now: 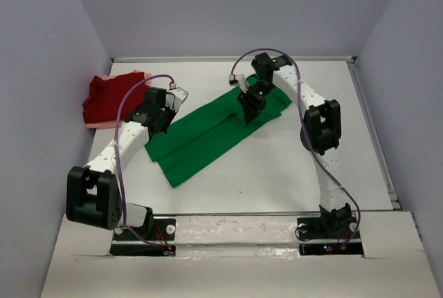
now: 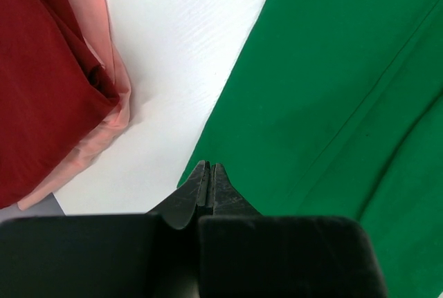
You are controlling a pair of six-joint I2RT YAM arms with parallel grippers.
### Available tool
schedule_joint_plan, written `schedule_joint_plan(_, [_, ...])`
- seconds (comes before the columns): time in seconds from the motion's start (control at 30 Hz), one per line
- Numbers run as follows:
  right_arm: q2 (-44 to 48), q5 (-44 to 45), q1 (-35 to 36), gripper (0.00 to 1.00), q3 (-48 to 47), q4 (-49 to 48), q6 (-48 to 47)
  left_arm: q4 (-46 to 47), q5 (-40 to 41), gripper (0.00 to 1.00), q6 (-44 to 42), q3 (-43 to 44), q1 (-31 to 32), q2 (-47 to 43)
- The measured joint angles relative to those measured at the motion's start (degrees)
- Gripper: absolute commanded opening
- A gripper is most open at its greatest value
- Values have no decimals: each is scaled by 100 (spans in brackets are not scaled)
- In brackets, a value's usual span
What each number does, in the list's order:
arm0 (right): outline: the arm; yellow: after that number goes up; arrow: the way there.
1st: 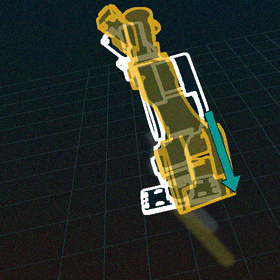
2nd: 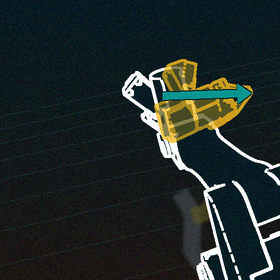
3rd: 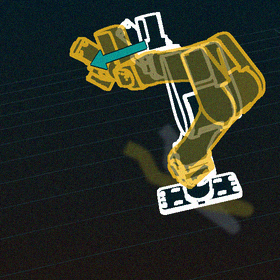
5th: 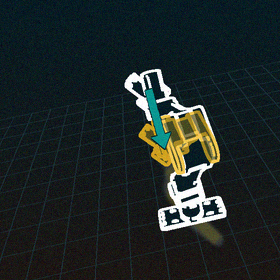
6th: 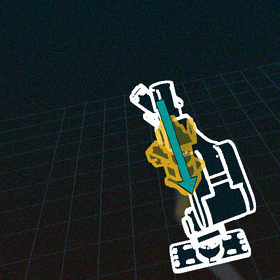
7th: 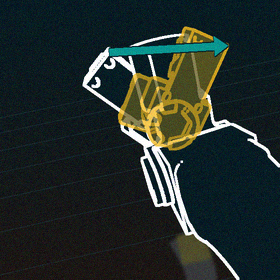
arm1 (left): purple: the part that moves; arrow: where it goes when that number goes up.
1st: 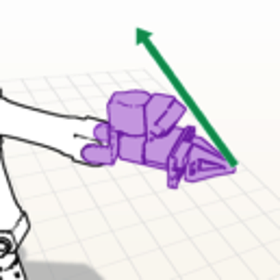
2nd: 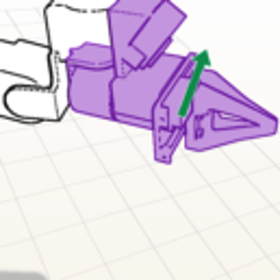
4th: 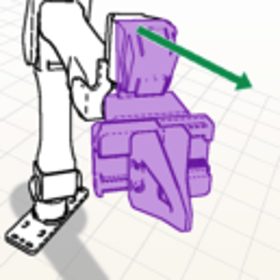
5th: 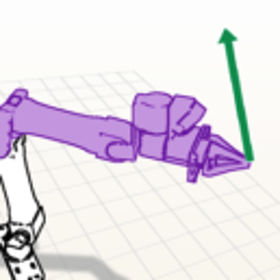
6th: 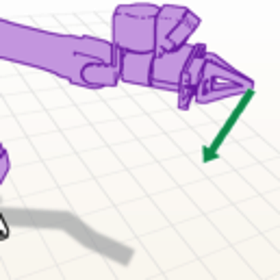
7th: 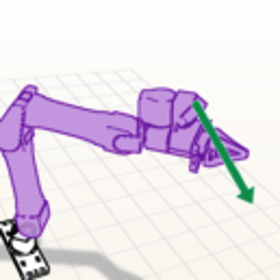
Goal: Fold and stack the t-shirts
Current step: Smooth out the rectangle-folded T-shirt at the center of the board, then rotate the rectangle-folded T-shirt at the center of the board.
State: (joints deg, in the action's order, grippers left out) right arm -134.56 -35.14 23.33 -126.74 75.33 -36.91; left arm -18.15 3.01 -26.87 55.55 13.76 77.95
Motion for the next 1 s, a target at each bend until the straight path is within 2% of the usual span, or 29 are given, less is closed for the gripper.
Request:
schedule_joint_plan(0.17, [640,-337,0,39,-94,79,-170,-37,-15,0,0,2,0,0])
schedule_joint_plan(0.2, [754,-361,0,27,-92,85,-201,-46,-20,0,0,4,0,0])
schedule_joint_plan(0.3, [1023,-234,0,0,35,55,-179,-52,-37,0,2,11,0,0])
schedule_joint_plan(0.37, [1235,260,0,0,466,-291,140,-52,-44,0,2,11,0,0])
schedule_joint_plan(0.53, [1145,1276,0,0,839,-990,634,-52,-94,0,2,13,0,0])
schedule_joint_plan(0.73, [352,2682,-2,0,623,-1823,1123,-68,-122,0,2,219,17,59])
schedule_joint_plan(0.9, [-304,3287,0,0,490,-2048,1270,-55,-125,0,-2,267,44,83])
schedule_joint_plan(1.0, [-385,3477,0,0,341,-2105,1322,-55,-122,0,-11,267,50,83])
